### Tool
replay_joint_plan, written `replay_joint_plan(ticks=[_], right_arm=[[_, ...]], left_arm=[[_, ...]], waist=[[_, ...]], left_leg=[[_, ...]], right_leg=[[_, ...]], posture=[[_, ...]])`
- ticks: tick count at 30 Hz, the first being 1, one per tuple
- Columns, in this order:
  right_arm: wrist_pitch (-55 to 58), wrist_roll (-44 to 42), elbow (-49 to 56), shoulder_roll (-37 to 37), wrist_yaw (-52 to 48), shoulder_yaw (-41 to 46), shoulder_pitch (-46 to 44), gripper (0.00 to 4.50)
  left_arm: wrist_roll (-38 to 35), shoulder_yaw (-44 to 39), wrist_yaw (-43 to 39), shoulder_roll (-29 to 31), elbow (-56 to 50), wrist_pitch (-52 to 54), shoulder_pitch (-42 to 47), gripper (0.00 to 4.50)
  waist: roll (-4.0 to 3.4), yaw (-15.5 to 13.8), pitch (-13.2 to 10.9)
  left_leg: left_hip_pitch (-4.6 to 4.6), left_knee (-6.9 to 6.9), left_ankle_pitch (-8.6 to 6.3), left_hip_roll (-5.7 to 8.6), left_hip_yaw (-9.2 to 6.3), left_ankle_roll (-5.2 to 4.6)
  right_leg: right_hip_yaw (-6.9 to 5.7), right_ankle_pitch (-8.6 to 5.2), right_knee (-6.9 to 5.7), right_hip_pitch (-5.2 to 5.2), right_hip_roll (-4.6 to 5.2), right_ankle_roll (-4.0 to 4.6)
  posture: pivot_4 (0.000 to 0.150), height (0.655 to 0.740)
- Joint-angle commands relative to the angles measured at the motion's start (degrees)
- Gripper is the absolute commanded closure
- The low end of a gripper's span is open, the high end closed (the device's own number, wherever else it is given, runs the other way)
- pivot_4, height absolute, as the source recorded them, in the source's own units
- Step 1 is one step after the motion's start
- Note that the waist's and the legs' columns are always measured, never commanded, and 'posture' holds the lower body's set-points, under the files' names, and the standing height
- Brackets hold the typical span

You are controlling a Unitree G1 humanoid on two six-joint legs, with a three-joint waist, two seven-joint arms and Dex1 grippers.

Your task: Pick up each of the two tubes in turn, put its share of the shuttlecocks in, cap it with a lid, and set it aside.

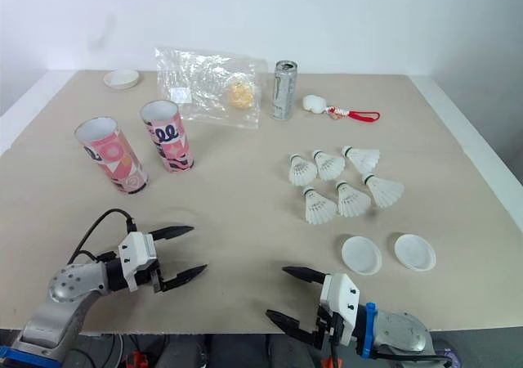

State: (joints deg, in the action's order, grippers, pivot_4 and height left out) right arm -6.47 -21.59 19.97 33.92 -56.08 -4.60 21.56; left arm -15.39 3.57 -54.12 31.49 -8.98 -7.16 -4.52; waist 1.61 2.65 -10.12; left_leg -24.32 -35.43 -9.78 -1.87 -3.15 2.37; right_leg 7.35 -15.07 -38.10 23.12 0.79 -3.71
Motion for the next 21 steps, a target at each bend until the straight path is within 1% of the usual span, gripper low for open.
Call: replay_joint_plan(ticks=[1, 4, 21], right_arm=[[-0.1, -0.3, 0.8, 0.3, -0.1, 0.5, -0.2, 0.1], [1.1, -0.8, 1.6, 0.4, 0.4, 0.7, -0.7, 0.1], [3.1, -1.5, 3.7, -0.1, 2.5, 1.1, -0.9, 0.1]], left_arm=[[-1.1, -0.1, -1.3, 0.8, -1.7, -0.8, 0.4, 0.0], [-2.8, -0.2, -3.5, 1.3, -1.6, -0.9, 0.7, 0.0], [-3.5, -0.2, -5.4, 1.0, -0.1, -0.5, 2.3, 0.0]], waist=[[0.0, 0.0, 0.0], [0.0, 0.0, 0.0], [0.0, 0.0, 0.0]], left_leg=[[0.0, 0.0, 0.0, 0.0, 0.0, 0.0], [0.0, 0.0, 0.0, 0.0, 0.0, 0.0], [0.0, -0.01, 0.0, 0.0, 0.0, 0.0]], right_leg=[[0.0, 0.0, 0.0, 0.0, 0.0, 0.0], [0.0, 0.0, 0.0, 0.0, 0.0, 0.0], [0.0, 0.0, 0.0, -0.01, 0.0, 0.0]], posture=[[0.15, 0.74], [0.15, 0.74], [0.15, 0.74]])
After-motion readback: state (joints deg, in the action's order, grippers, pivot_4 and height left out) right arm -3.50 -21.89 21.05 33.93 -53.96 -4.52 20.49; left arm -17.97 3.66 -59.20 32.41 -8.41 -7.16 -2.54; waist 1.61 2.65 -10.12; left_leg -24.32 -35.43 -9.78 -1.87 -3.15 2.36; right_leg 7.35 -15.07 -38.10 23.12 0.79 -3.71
